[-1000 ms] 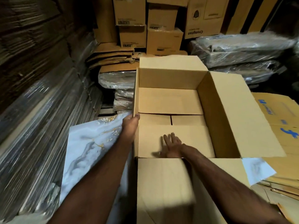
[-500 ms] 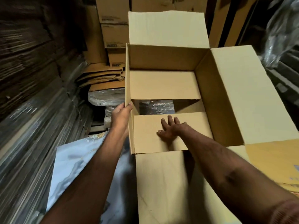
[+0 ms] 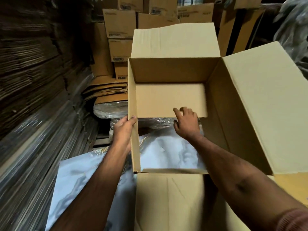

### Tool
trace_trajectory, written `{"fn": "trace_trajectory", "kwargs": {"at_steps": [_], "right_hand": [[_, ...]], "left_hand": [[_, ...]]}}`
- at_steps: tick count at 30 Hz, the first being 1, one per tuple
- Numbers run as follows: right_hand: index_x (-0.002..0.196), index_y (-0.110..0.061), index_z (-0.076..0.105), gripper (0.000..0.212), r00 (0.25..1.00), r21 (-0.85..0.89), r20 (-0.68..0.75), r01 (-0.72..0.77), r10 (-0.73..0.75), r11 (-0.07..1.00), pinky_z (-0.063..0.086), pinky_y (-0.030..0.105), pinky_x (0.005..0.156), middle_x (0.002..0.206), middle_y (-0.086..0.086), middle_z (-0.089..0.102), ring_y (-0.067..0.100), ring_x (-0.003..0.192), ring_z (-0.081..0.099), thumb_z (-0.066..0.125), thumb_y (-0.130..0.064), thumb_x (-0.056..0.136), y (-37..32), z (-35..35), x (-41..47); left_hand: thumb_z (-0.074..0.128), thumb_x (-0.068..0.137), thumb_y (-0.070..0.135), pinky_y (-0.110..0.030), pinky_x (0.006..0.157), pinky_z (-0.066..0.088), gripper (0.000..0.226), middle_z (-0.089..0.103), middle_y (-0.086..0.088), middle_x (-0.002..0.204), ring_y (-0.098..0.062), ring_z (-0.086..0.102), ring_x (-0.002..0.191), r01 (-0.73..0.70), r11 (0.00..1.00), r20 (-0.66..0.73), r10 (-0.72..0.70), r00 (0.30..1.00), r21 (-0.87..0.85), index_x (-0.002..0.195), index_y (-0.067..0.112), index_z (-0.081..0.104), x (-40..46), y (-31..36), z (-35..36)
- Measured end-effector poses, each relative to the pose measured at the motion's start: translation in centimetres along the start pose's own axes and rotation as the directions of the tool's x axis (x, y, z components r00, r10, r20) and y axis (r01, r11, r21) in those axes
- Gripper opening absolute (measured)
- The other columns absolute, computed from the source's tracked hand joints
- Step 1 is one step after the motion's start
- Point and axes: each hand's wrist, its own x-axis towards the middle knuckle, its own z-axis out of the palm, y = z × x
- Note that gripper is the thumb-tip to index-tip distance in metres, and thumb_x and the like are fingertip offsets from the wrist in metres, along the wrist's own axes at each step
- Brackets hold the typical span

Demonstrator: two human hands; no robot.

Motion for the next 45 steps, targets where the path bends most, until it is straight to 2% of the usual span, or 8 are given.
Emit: {"fn": "trace_trajectory", "kwargs": {"at_steps": [3,6,11,17,24,31,38,45], "right_hand": [[0.155,-0.028,0.019,0.073,0.952,-0.087,0.295,-0.058,0.081,0.995,0.015,0.062,0.114,0.164,0.011,0.007,0.032,0.149,0.011,0.05,-0.044,0.09,2.1,-0.2,2.3],[0.15,-0.026,0.035,0.058,0.757,-0.093,0.638,-0.108,0.143,0.99,0.007,0.068,0.115,0.159,0.003,0.031,0.026,0.147,0.026,0.048,-0.045,0.097,4.1,-0.5,3.2],[0.131,-0.02,0.058,0.04,0.967,-0.006,0.241,0.082,-0.078,0.997,0.036,0.045,0.106,0.134,0.009,0.055,0.03,0.125,0.048,0.049,-0.033,0.094,2.9,-1.6,3.1],[0.116,-0.004,0.065,0.041,0.878,-0.104,-0.198,0.423,-0.436,0.9,0.045,0.049,0.102,0.131,0.03,0.055,0.045,0.12,0.051,0.073,-0.01,0.076,0.0,-3.0,3.6],[0.151,-0.018,0.023,0.074,0.999,-0.205,0.007,0.035,-0.035,0.978,0.017,0.059,0.115,0.16,0.018,0.019,0.036,0.147,0.019,0.063,-0.026,0.089,-4.0,-7.2,5.0],[0.129,-0.027,0.055,0.037,0.912,-0.02,0.359,0.22,-0.199,0.975,0.055,0.043,0.091,0.117,0.002,0.065,0.021,0.105,0.062,0.063,-0.026,0.093,-7.3,-7.5,5.1],[0.133,-0.032,0.05,0.044,0.894,0.094,0.167,0.406,-0.417,0.909,0.055,0.038,0.078,0.112,0.005,0.067,0.027,0.098,0.064,0.063,-0.026,0.091,-6.2,-3.3,3.1],[0.134,-0.021,0.058,0.064,0.835,0.185,0.355,0.377,-0.42,0.907,0.04,0.048,0.107,0.15,0.017,0.039,0.037,0.138,0.035,0.042,-0.052,0.08,-4.4,1.4,-1.9]], "left_hand": [[0.067,0.092,0.021,-0.046,0.091,0.052,0.019,0.071,-0.008,0.089,-0.025,0.063,0.086,0.014,1.0,0.005,-0.014,1.0,-0.027,0.107,0.011,0.071,-0.1,0.6,0.1],[0.067,0.092,0.021,-0.045,0.088,0.053,0.008,0.068,-0.011,0.088,-0.026,0.061,0.086,0.003,0.999,-0.043,-0.005,0.999,-0.053,0.091,0.013,0.069,0.1,1.0,0.2],[0.069,0.088,0.022,-0.036,0.075,0.047,0.019,0.059,-0.006,0.074,-0.024,0.056,0.08,0.027,0.995,-0.222,-0.048,0.974,-0.094,0.074,0.011,0.061,2.7,0.2,0.8],[0.063,0.085,0.026,-0.038,0.091,0.052,0.027,0.063,-0.007,0.095,-0.027,0.06,0.09,0.057,0.988,-0.378,-0.107,0.92,-0.14,0.109,0.014,0.06,5.0,-1.2,0.9],[0.058,0.087,0.036,-0.046,0.103,0.046,0.051,0.053,-0.012,0.131,-0.036,0.054,0.116,0.175,0.968,-0.472,-0.241,0.848,-0.18,0.132,0.014,0.051,5.3,-0.9,0.9],[0.044,0.092,0.04,-0.042,0.1,0.046,0.049,0.048,-0.012,0.145,-0.033,0.052,0.124,0.258,0.854,-0.26,-0.403,0.878,-0.451,0.132,0.013,0.05,5.5,-1.6,0.9],[0.044,0.098,0.005,-0.044,0.106,0.043,0.008,0.047,-0.019,0.101,-0.033,0.05,0.096,0.436,0.793,-0.07,-0.508,0.858,-0.425,0.096,-0.001,0.05,4.4,-3.8,-0.6],[0.043,0.103,0.006,-0.037,0.101,0.047,0.02,0.05,-0.029,0.138,-0.035,0.05,0.131,0.648,0.616,0.196,-0.64,0.743,-0.447,0.104,-0.01,0.055,1.1,-11.1,-0.4]]}}
